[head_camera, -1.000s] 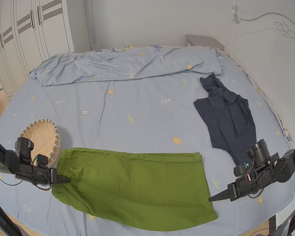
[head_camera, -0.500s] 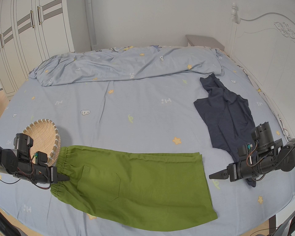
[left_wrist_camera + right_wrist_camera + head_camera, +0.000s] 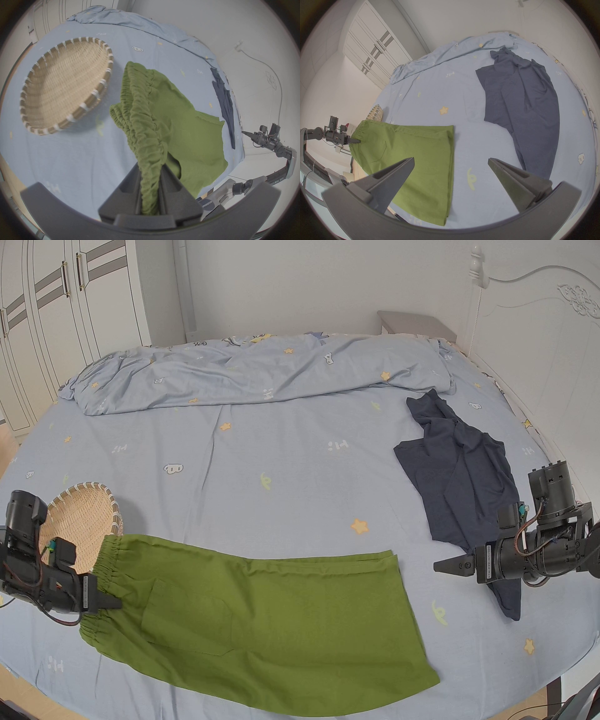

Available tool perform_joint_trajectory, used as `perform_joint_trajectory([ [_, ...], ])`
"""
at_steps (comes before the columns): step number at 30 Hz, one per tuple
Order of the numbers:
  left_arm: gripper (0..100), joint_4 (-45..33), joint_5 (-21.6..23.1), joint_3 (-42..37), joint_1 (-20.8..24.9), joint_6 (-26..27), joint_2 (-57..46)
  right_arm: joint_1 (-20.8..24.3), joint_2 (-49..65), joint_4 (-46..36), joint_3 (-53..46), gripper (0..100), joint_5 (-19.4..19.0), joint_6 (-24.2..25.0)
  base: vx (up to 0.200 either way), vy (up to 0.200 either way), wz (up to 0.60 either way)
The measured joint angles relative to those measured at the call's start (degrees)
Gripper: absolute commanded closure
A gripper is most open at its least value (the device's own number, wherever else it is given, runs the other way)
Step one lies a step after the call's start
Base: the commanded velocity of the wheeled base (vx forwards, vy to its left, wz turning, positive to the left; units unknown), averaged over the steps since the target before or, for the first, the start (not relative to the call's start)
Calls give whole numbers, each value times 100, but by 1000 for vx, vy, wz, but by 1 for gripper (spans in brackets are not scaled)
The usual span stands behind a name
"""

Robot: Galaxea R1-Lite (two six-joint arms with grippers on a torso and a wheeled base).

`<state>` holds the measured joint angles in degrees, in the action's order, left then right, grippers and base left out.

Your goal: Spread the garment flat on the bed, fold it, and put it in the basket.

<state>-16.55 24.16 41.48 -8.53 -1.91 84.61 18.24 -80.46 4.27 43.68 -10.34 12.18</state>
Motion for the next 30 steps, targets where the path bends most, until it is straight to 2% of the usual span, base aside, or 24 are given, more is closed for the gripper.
perform_joint_trajectory([
  [3, 100, -536, -29, 388, -332, 390, -154, 9, 91, 2, -16, 0, 38, 0, 0, 0, 0],
  [6, 100, -668, -35, 580, -500, 482, -262, 22, 152, 7, -27, 0, 52, 2, 0, 0, 0],
  [9, 100, -720, -40, 652, -450, 418, -374, 28, 193, 9, -35, 0, 57, 2, 0, 0, 0],
  [12, 100, -752, -55, 711, -157, 127, -488, 33, 216, 9, -38, 0, 57, 5, 0, 0, 0],
  [21, 100, -1349, -299, 1559, 1837, -1371, -788, 23, 235, 9, -40, 0, 57, 9, 0, 0, 0],
  [27, 100, -1612, -1100, 2258, 3155, -1829, -686, 23, 240, 11, -44, 0, 51, 22, 0, 0, 0],
  [30, 100, -1664, -1319, 2536, 3697, -1908, -512, 26, 240, 9, -44, 0, 46, 30, 0, 0, 0],
])
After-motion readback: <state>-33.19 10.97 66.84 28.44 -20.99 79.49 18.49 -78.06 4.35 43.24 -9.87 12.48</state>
